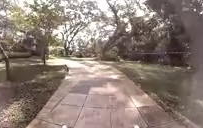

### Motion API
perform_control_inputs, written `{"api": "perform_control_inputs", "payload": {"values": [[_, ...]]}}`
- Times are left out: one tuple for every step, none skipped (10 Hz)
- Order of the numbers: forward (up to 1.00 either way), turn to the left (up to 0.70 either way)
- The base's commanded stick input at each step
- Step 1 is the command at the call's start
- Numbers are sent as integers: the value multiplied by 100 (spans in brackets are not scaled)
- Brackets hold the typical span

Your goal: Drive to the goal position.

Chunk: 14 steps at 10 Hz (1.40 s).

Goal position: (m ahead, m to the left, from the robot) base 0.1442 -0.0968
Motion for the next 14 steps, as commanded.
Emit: {"api": "perform_control_inputs", "payload": {"values": [[13,0],[0,0],[0,-21],[0,-43],[0,-45],[0,-45],[0,-45],[0,-45],[0,-45],[0,-45],[0,-45],[0,-45],[0,-45],[0,-45]]}}
